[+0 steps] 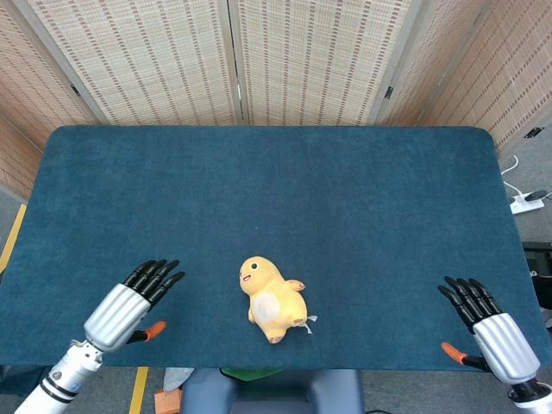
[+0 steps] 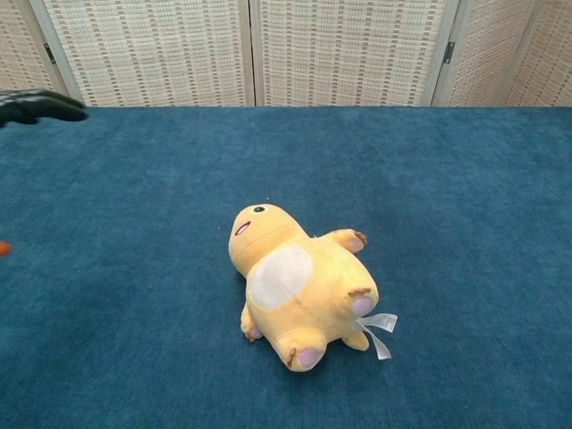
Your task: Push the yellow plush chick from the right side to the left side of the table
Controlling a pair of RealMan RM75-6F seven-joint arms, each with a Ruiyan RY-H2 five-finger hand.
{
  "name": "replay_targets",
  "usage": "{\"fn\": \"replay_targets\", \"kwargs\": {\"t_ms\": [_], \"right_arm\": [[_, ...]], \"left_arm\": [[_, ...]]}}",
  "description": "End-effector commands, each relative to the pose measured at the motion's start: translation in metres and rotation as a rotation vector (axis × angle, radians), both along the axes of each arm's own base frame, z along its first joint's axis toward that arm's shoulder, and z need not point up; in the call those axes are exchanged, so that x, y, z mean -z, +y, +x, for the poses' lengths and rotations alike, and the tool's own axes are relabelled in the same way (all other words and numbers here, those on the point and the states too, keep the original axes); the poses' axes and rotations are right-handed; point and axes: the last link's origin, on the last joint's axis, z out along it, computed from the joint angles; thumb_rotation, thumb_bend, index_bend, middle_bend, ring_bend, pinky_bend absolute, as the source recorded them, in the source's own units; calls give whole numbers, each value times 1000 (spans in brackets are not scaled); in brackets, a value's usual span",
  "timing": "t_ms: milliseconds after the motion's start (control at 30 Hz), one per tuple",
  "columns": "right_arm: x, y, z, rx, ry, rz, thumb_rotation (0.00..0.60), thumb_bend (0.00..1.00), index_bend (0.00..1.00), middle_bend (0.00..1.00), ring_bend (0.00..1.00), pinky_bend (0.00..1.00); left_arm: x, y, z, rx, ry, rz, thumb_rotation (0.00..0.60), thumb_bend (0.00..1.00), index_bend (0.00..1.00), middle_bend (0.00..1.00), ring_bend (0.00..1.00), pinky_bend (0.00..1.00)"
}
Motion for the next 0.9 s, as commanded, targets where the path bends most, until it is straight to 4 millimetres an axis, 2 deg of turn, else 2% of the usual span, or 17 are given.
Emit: {"fn": "replay_targets", "kwargs": {"t_ms": [33, 133, 267, 567, 700, 900], "right_arm": [[-18, 16, -18, 43, -13, -55, 600, 140, 0, 0, 0, 0], [-26, 25, -28, 63, -45, -67, 600, 141, 0, 0, 0, 0], [-35, 33, -38, 88, -69, -91, 600, 140, 0, 0, 0, 0], [-39, 40, -56, 147, -108, -88, 600, 142, 0, 0, 0, 0], [-43, 43, -63, 167, -123, -103, 600, 143, 0, 0, 0, 0], [-45, 45, -71, 193, -146, -106, 600, 143, 0, 0, 0, 0]], "left_arm": [[28, 5, 40, 104, -5, -62, 600, 236, 95, 125, 37, 85], [55, 8, 61, 151, 24, -116, 600, 229, 108, 123, 28, 62], [81, 9, 79, 170, 38, -182, 600, 224, 109, 123, 27, 62], [125, 19, 120, 235, 48, -230, 600, 226, 124, 123, 28, 62], [141, 28, 126, 238, 86, -242, 600, 225, 140, 121, 28, 65], [167, 39, 119, 208, 179, -271, 600, 225, 156, 106, 28, 84]]}}
